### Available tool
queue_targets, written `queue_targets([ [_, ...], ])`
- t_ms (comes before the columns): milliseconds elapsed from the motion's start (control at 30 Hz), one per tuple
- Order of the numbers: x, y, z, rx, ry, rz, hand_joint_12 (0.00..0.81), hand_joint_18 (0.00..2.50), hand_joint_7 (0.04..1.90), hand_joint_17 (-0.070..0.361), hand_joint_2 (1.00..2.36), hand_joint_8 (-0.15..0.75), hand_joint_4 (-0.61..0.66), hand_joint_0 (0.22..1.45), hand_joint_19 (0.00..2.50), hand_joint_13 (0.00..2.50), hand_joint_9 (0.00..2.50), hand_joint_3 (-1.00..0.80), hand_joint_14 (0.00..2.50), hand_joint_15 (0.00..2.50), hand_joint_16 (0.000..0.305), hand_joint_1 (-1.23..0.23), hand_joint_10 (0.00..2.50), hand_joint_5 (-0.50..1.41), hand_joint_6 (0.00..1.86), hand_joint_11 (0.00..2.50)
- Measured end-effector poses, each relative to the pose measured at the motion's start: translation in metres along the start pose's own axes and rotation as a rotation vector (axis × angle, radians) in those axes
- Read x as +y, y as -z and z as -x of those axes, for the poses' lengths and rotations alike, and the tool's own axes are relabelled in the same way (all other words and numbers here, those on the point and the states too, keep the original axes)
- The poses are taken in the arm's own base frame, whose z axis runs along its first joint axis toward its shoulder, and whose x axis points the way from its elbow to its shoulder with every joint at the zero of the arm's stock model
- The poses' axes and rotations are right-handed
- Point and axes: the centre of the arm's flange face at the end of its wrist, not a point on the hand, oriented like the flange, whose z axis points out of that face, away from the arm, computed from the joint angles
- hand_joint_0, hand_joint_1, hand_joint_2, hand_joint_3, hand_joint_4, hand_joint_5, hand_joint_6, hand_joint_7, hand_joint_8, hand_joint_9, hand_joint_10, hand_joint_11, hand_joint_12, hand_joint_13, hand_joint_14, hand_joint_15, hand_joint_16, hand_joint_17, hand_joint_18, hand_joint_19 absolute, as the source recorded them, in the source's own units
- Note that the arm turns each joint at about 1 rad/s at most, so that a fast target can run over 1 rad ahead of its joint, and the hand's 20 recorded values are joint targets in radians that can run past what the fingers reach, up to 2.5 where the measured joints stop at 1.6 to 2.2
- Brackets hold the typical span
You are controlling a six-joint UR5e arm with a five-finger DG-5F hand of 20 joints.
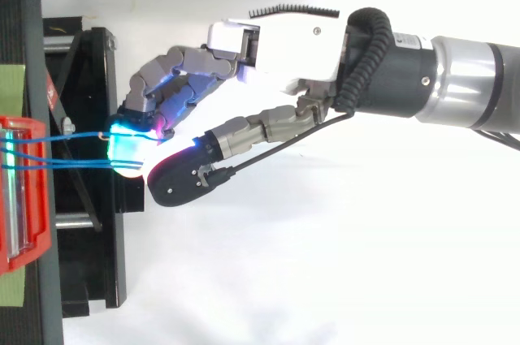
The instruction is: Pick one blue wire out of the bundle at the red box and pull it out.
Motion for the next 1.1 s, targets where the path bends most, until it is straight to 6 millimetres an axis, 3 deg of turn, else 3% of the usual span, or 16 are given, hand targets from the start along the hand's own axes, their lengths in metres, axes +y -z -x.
queue_targets([
  [667, -0.006, -0.001, 0.006, -0.006, -0.024, 0.004, 0.432, 0.65, 0.85, 0.119, 1.01, 0.395, 0.30, 0.58, 0.40, 0.61, 0.72, -0.40, 0.01, 0.26, 0.053, -0.60, 0.01, -0.20, 0.89, 0.45],
  [1100, 0.002, -0.007, 0.016, 0.006, -0.037, 0.022, 0.429, 0.65, 0.86, 0.118, 1.01, 0.393, 0.30, 0.60, 0.40, 0.61, 0.72, -0.32, 0.01, 0.26, 0.052, -0.62, 0.01, -0.20, 0.90, 0.46],
])
